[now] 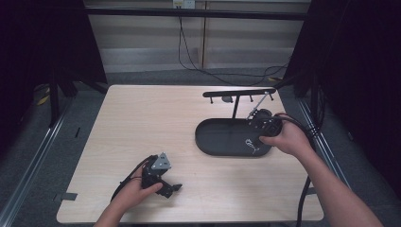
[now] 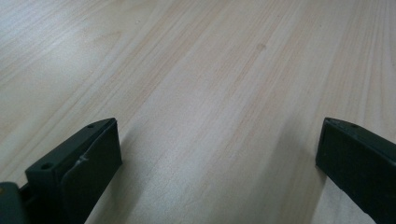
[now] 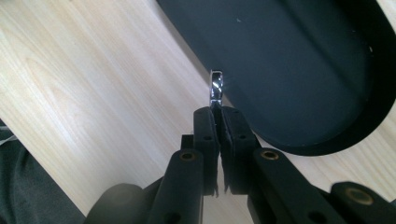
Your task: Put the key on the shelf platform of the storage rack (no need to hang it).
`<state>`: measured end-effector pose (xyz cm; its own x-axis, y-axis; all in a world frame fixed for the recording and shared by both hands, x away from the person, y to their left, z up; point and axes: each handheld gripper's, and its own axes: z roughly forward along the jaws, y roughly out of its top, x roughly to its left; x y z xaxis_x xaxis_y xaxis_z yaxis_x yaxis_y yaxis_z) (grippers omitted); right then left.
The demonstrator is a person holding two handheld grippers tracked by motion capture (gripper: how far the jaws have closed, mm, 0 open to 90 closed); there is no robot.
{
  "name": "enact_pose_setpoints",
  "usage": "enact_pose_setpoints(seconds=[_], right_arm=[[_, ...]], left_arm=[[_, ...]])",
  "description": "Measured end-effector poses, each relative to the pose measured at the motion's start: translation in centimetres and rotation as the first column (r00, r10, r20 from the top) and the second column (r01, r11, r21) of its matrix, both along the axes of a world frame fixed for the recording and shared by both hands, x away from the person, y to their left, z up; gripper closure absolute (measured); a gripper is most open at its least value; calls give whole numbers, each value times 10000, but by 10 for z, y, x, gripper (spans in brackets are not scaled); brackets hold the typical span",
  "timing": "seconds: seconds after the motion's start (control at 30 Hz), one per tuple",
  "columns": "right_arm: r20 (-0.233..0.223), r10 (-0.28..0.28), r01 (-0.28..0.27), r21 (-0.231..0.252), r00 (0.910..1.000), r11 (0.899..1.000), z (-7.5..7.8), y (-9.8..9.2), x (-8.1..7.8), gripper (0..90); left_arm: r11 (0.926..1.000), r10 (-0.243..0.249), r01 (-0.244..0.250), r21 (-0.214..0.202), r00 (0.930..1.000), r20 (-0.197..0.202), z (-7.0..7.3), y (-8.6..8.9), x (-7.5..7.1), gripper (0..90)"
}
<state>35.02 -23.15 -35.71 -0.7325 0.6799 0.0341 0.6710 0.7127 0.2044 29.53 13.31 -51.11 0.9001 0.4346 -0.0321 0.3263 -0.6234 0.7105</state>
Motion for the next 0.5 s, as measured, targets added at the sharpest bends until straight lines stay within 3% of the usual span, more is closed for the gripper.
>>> enact_pose_setpoints(seconds=[0.5], right_arm=[[54,-617,617,-27,9981,9981,-1,2,20,859]], left_arm=[[10000,1,-1,1,10000,1,0,0,0,0]])
